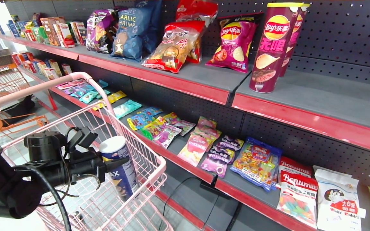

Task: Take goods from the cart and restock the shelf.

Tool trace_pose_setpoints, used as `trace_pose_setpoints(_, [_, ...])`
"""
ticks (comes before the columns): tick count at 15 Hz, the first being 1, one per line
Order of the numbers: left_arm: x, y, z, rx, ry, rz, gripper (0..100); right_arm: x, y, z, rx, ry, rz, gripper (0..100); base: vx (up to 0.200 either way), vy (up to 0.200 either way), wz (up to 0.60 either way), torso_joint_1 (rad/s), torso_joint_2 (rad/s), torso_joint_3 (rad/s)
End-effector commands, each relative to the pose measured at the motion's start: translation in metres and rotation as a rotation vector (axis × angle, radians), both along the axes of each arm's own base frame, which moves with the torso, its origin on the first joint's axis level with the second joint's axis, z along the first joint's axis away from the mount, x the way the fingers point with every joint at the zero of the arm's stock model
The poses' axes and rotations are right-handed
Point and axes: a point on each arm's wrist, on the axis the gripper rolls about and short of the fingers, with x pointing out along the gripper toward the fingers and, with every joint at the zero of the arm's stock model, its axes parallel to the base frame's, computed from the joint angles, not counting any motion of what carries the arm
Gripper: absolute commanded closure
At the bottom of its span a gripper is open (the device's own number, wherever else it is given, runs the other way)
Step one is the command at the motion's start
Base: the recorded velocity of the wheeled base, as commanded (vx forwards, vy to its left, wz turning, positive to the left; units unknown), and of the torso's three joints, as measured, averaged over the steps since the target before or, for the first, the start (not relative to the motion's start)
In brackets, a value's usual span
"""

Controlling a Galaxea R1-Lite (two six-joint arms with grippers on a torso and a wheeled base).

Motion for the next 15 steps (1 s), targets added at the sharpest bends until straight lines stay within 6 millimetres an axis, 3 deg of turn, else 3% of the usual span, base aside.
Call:
trace_pose_setpoints(1, [-0.005,0.002,0.027,-0.012,-0.078,0.04,100,0.0,0.0,0.0,0.0,0.001,0.001,0,0.0,0.0,0.0,0.0,0.0,0.0])
trace_pose_setpoints(4, [-0.025,0.005,0.093,-0.06,-0.249,0.216,100,0.0,0.0,0.0,0.0,0.001,0.001,0,0.0,0.0,0.0,0.0,0.0,0.0])
trace_pose_setpoints(7, [-0.064,0.018,0.14,-0.035,-0.381,0.462,100,0.0,0.0,0.0,-0.002,0.001,0.002,0,0.0,0.0,0.0,0.0,0.0,0.0])
trace_pose_setpoints(12, [-0.182,0.016,0.173,-0.013,-0.311,0.514,100,0.0,0.0,0.0,0.0,0.001,0.001,0,0.0,0.0,0.0,0.0,0.0,0.0])
trace_pose_setpoints(13, [-0.216,0.014,0.175,-0.011,-0.303,0.514,100,0.0,0.0,0.0,0.0,0.001,0.001,0,0.0,0.0,0.0,0.0,0.0,0.0])
trace_pose_setpoints(15, [-0.253,0.012,0.169,-0.014,-0.32,0.514,100,0.0,0.0,0.0,0.0,0.001,0.001,0,0.0,0.0,0.0,0.0,0.0,0.0])
